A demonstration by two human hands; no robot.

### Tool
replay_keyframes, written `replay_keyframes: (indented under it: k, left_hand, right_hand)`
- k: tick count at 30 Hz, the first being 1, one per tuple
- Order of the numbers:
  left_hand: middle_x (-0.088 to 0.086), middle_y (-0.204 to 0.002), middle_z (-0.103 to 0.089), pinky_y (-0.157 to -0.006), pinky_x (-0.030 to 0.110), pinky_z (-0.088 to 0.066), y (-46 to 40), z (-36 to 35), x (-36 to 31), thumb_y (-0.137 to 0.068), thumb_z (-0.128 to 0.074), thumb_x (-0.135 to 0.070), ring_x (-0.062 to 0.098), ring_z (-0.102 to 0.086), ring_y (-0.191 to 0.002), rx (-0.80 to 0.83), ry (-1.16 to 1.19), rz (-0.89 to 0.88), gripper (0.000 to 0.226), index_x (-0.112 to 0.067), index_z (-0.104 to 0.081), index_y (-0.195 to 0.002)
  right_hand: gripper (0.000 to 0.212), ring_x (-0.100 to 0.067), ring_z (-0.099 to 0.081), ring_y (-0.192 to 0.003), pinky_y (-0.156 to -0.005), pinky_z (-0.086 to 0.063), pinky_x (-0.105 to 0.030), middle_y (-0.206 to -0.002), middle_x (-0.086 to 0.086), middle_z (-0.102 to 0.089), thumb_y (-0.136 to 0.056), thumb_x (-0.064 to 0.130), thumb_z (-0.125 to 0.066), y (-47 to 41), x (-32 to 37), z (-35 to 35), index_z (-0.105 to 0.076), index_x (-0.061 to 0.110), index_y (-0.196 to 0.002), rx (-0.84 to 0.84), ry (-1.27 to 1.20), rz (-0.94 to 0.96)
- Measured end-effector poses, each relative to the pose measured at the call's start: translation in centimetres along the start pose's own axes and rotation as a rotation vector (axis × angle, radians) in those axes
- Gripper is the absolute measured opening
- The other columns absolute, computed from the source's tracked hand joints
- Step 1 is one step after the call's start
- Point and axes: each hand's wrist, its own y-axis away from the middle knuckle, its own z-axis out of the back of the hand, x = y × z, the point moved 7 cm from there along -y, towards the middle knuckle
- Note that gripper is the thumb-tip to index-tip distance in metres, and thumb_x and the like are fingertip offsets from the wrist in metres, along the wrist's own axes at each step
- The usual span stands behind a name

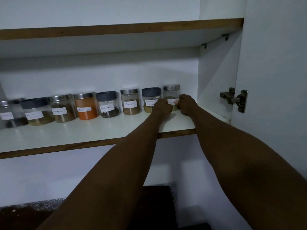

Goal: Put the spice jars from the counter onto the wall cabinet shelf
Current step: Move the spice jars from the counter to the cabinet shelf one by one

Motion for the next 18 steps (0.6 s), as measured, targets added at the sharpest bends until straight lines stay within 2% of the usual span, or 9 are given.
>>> replay_keyframes:
  k: [3,7,10,12,13,15,16,18]
  left_hand:
    - [0.024,-0.128,-0.068,-0.104,0.045,-0.053,0.5,0.3,-0.5,-0.101,-0.052,-0.013,0.038,-0.065,-0.119,-0.027,-0.006,0.009,0.036,0.008,-0.064,-0.126]
    - [0.025,-0.125,-0.069,-0.094,0.04,-0.053,1.6,0.9,-0.8,-0.099,-0.051,-0.017,0.041,-0.065,-0.119,-0.051,0.011,0.077,0.037,0.006,-0.066,-0.124]
    - [0.023,-0.128,-0.068,-0.09,0.036,-0.05,3.8,1.4,-1.8,-0.099,-0.054,-0.018,0.038,-0.065,-0.12,-0.06,-0.006,0.046,0.037,0.005,-0.064,-0.126]
    - [0.023,-0.131,-0.066,-0.087,0.028,-0.044,6.2,1.5,-3.0,-0.101,-0.055,-0.017,0.035,-0.064,-0.122,-0.03,-0.032,-0.027,0.036,0.005,-0.063,-0.128]
    - [0.022,-0.13,-0.067,-0.085,0.026,-0.042,7.5,1.7,-3.4,-0.1,-0.056,-0.017,0.033,-0.065,-0.12,-0.02,-0.051,-0.055,0.035,0.005,-0.064,-0.126]
    - [0.02,-0.121,-0.071,-0.084,0.026,-0.048,10.3,2.4,-3.7,-0.096,-0.059,-0.017,0.031,-0.069,-0.113,-0.038,-0.092,-0.107,0.032,0.005,-0.067,-0.119]
    - [0.018,-0.12,-0.072,-0.088,0.028,-0.053,11.8,2.9,-3.9,-0.095,-0.06,-0.017,0.03,-0.069,-0.112,-0.079,-0.112,-0.162,0.032,0.003,-0.068,-0.12]
    - [0.017,-0.13,-0.07,-0.103,0.032,-0.052,15.8,4.2,-3.7,-0.096,-0.058,-0.015,0.028,-0.067,-0.121,-0.185,-0.076,-0.277,0.041,0.0,-0.064,-0.134]
  right_hand:
    - [0.046,-0.035,-0.057,-0.126,-0.086,-0.035,-0.025,-0.138,-0.022,-0.058,-0.103,0.028,-0.058,0.0,0.0,0.1,-0.055,-0.002,-0.136,-0.016,0.004,-0.02]
    - [0.048,-0.037,-0.057,-0.128,-0.098,-0.045,-0.035,-0.14,-0.024,-0.057,-0.103,0.029,-0.056,0.9,0.2,0.2,-0.052,-0.004,-0.137,-0.011,0.041,-0.074]
    - [0.051,-0.036,-0.057,-0.129,-0.101,-0.047,-0.037,-0.141,-0.025,-0.056,-0.102,0.028,-0.057,2.7,1.0,0.6,-0.048,-0.005,-0.14,-0.015,0.014,-0.128]
    - [0.064,-0.037,-0.051,-0.137,-0.108,-0.045,-0.037,-0.151,-0.025,-0.048,-0.101,0.025,-0.06,4.7,2.0,1.1,-0.034,-0.005,-0.151,0.005,0.013,-0.189]
    - [0.076,-0.037,-0.045,-0.143,-0.113,-0.041,-0.037,-0.157,-0.026,-0.04,-0.099,0.023,-0.061,6.1,2.5,1.3,-0.022,-0.006,-0.157,0.036,0.029,-0.215]
    - [0.093,-0.039,-0.038,-0.148,-0.119,-0.035,-0.04,-0.163,-0.027,-0.029,-0.098,0.022,-0.063,9.6,3.4,1.5,0.001,-0.005,-0.161,0.079,0.136,-0.244]
    - [0.093,-0.04,-0.04,-0.146,-0.119,-0.034,-0.043,-0.161,-0.029,-0.032,-0.1,0.028,-0.06,11.6,3.9,1.7,0.002,-0.005,-0.161,0.056,0.234,-0.235]
    - [0.076,-0.039,-0.053,-0.134,-0.117,-0.032,-0.046,-0.148,-0.026,-0.051,-0.104,0.042,-0.045,15.8,5.1,1.9,-0.018,-0.004,-0.159,-0.086,0.374,-0.148]
